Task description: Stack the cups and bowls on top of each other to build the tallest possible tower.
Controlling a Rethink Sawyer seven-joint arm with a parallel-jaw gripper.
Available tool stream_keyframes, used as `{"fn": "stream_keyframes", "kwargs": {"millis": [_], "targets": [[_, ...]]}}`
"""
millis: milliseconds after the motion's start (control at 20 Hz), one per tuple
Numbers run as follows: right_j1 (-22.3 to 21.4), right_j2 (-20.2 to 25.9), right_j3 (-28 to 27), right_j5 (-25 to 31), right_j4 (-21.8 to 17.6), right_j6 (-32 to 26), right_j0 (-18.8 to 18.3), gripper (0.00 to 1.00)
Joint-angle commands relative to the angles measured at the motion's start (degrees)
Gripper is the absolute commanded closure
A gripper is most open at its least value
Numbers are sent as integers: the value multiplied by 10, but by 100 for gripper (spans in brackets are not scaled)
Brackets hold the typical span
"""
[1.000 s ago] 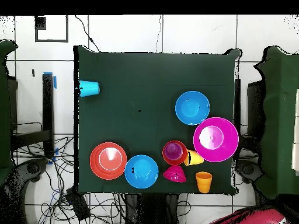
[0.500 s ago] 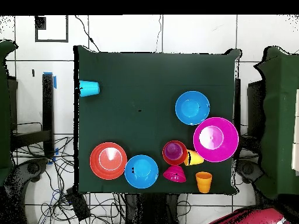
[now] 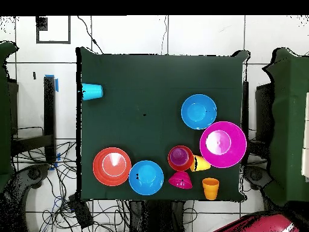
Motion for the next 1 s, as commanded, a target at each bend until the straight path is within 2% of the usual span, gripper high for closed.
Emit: {"fn": "stream_keyframes", "kwargs": {"millis": [50,700,1000], "targets": [[120,143,82,0,-61,60,47,0],[142,152,74,-7,-85,105,24,0],[180,142,85,-53,-48,110,-21,0]]}}
